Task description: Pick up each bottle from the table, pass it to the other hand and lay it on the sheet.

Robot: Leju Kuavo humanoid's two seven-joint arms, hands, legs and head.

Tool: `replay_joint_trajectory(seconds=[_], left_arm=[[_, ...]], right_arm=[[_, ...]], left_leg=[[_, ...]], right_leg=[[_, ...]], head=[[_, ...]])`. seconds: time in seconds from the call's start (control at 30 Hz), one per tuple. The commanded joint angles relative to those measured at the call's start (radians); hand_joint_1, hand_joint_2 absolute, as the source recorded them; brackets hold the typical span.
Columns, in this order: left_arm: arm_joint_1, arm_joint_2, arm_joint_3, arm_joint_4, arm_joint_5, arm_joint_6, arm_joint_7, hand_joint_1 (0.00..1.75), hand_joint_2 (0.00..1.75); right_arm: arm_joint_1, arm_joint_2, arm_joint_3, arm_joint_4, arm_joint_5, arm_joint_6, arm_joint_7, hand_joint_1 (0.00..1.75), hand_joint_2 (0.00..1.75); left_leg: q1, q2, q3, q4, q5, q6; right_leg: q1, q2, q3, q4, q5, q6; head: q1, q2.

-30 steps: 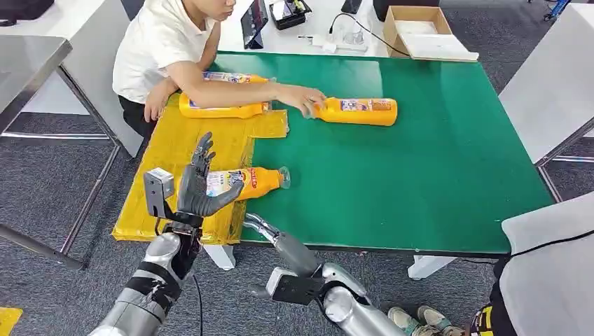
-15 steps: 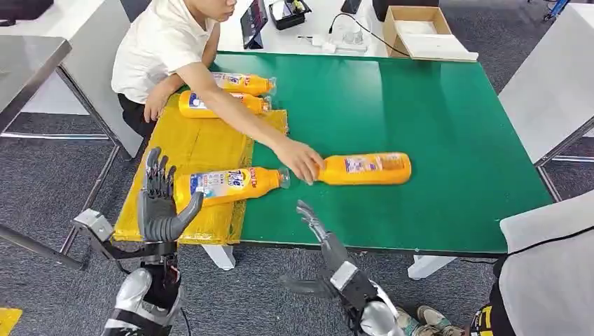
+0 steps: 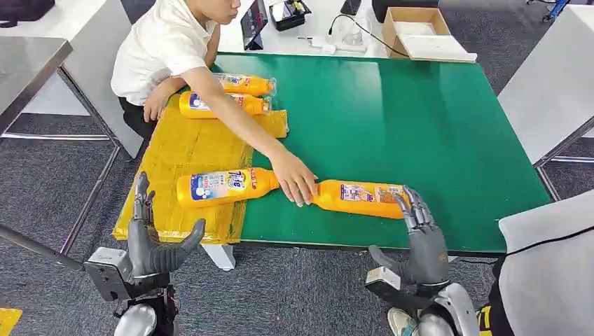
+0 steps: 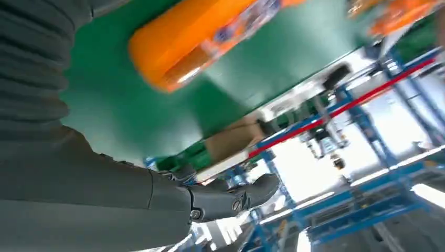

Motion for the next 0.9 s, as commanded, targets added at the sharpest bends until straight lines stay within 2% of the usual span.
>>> replay_joint_trajectory(seconds=[0.03,0.07,0.17,0.27,0.37,0.53,0.8,0.83,0.9], left_arm=[[-0.029,0.031,-0.064,0.031,-0.007,-0.018,0.010,0.00,1.75],[-0.034,0.032,-0.069,0.036,-0.005,-0.020,0.012,0.00,1.75],[-0.037,0.032,-0.072,0.041,-0.001,-0.025,0.014,0.00,1.75],[-0.063,0.025,-0.085,0.077,0.004,-0.033,0.019,0.00,1.75],[-0.074,0.023,-0.096,0.088,0.004,-0.037,0.019,0.00,1.75],[-0.126,0.023,-0.138,0.140,-0.008,-0.054,0.034,0.00,1.75],[-0.141,0.020,-0.151,0.157,-0.005,-0.059,0.035,0.00,1.75],[-0.143,0.018,-0.153,0.158,0.001,-0.065,0.038,0.00,1.75],[-0.141,0.015,-0.155,0.157,0.003,-0.066,0.039,0.00,1.75]], right_arm=[[-0.239,-0.079,0.053,0.314,0.087,0.050,0.098,0.00,1.75],[-0.284,-0.069,0.061,0.376,0.106,0.042,0.121,0.00,1.75],[-0.323,-0.060,0.073,0.427,0.120,0.032,0.124,0.00,1.75],[-0.425,0.000,0.097,0.576,0.105,0.057,0.149,0.00,1.75],[-0.459,0.021,0.112,0.628,0.103,0.061,0.157,0.00,1.75],[-0.603,0.084,0.172,0.823,0.118,0.139,0.226,0.00,1.75],[-0.625,0.102,0.190,0.876,0.115,0.164,0.229,0.00,1.75],[-0.634,0.106,0.204,0.895,0.127,0.187,0.256,0.00,1.75],[-0.661,0.115,0.236,0.941,0.154,0.272,0.338,0.00,1.75]], left_leg=[[0.000,0.005,0.006,-0.002,-0.002,-0.001],[0.000,0.005,0.004,-0.001,-0.001,-0.001],[0.001,0.005,0.007,-0.001,-0.001,-0.001],[0.001,0.005,0.007,-0.002,-0.001,-0.001],[0.001,0.005,0.006,-0.001,-0.001,-0.001],[0.000,0.005,0.007,-0.001,-0.001,-0.001],[0.001,0.001,0.005,-0.001,0.000,-0.001],[0.001,0.002,0.008,-0.001,-0.001,-0.001],[0.000,0.002,0.004,-0.001,0.000,0.000]], right_leg=[[0.000,0.004,0.004,-0.001,0.000,-0.002],[0.001,0.004,0.003,-0.001,0.000,-0.002],[0.001,0.004,0.005,-0.001,0.000,-0.002],[0.001,0.003,0.005,-0.002,0.000,-0.002],[0.001,0.004,0.004,-0.001,0.000,-0.002],[0.001,0.004,0.005,0.000,0.000,-0.002],[0.001,0.000,0.005,0.000,-0.001,-0.002],[0.001,0.001,0.007,0.000,-0.002,-0.002],[0.000,0.001,0.003,0.001,-0.001,-0.001]], head=[[0.000,0.000],[0.000,0.000],[0.000,0.000],[0.000,0.000],[0.000,0.000],[0.000,0.000],[0.000,0.000],[0.000,0.000],[0.000,0.000]])
